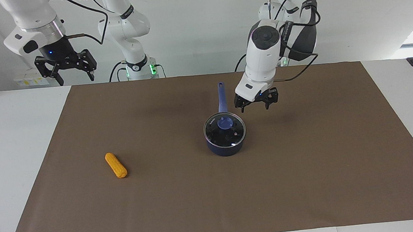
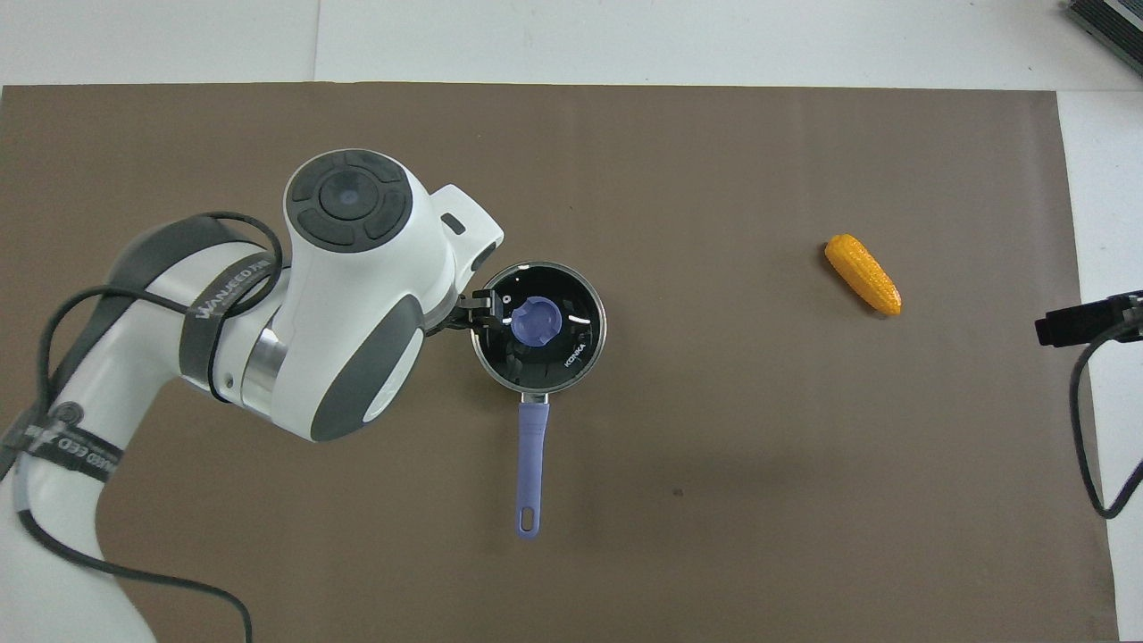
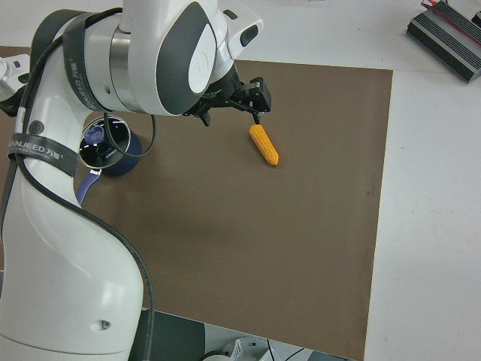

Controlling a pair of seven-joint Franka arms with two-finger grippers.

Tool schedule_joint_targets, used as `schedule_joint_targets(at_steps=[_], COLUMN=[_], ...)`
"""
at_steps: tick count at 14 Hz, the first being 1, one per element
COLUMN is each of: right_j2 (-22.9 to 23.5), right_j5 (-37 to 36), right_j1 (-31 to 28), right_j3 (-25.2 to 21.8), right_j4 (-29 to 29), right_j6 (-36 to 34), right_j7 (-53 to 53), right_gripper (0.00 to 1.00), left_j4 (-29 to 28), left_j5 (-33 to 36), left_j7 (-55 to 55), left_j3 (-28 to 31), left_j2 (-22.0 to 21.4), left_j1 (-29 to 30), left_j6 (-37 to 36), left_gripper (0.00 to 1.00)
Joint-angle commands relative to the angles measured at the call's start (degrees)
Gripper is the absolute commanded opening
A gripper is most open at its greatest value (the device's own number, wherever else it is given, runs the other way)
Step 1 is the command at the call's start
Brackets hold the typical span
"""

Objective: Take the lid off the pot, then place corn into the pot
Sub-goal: 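Reach the left gripper to the glass lid knob on the pot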

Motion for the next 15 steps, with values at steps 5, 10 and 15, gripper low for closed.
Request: schedule_joint_targets(at_steps=[5, 10, 15], right_j2=[-0.75, -1.10, -0.31], right_j5=[0.88, 2.27, 5.01], right_j1=[-0.22, -0.22, -0.13], right_j3=[0.04, 0.04, 0.04], right_j4=[-0.48, -0.75, -3.72], right_j6=[-0.10, -0.37, 5.85], right_j7=[-1.07, -1.68, -0.90], right_gripper=[1.00, 1.00, 1.00], left_j4=[8.16, 9.58, 11.08], left_j5=[0.85, 1.63, 3.04], left_j7=[-11.10, -13.68, -15.70], left_j3=[0.88, 0.97, 1.06], left_j2=[7.86, 10.68, 13.06], left_j1=[-4.32, -6.69, -8.10], left_j6=[3.37, 3.46, 3.63], left_gripper=[1.00, 1.00, 1.00])
